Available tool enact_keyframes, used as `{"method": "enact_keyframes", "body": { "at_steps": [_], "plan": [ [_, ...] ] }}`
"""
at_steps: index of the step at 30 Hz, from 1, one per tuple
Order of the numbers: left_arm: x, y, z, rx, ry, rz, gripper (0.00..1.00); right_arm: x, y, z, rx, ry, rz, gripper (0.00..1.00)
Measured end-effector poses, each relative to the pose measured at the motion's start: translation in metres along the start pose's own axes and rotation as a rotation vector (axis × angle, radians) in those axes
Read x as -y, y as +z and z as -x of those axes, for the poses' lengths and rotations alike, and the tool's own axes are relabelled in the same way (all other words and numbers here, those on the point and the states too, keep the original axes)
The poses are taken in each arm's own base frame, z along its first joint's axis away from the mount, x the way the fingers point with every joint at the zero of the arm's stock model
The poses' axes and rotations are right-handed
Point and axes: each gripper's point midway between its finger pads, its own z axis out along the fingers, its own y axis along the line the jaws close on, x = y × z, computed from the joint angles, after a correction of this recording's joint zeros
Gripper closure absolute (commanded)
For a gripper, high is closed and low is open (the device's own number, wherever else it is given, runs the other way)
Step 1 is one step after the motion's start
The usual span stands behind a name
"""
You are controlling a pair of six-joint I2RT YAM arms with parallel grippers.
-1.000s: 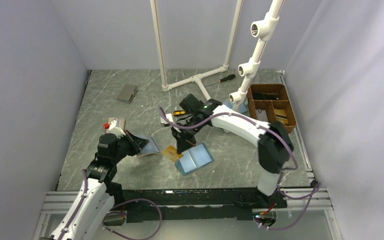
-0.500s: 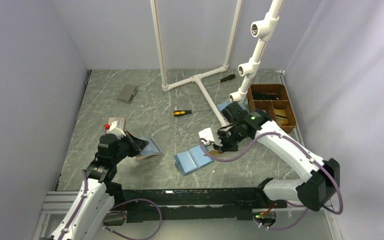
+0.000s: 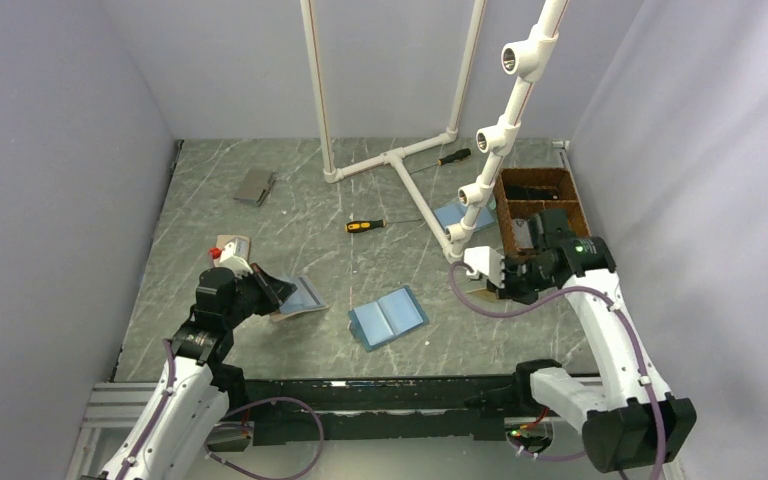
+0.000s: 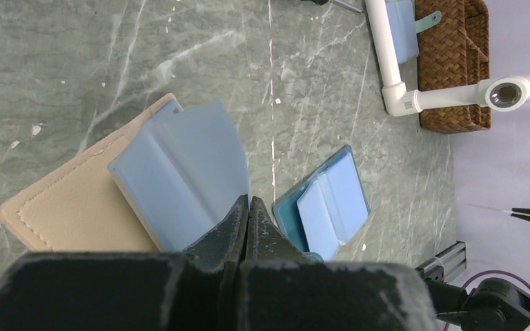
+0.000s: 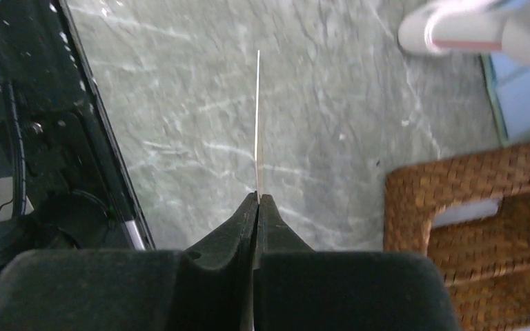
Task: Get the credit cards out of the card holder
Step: Place the credit card in the storage box.
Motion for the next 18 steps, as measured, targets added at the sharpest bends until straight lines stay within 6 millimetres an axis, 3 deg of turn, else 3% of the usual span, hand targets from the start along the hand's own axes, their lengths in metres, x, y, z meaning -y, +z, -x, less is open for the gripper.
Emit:
{"method": "enact_keyframes", "body": {
  "at_steps": [13, 18],
  "plan": [
    [-0.005, 0.000, -0.002, -0.006, 0.024, 0.019, 1.00, 0.019, -0.028, -0.107, -0.067, 0.302, -0.057, 1.00],
    [-0.006, 0.000, -0.002, -0.006, 0.024, 0.022, 1.00, 0.044, -0.038, -0.134, -0.066, 0.428, -0.110, 1.00]
  ]
}}
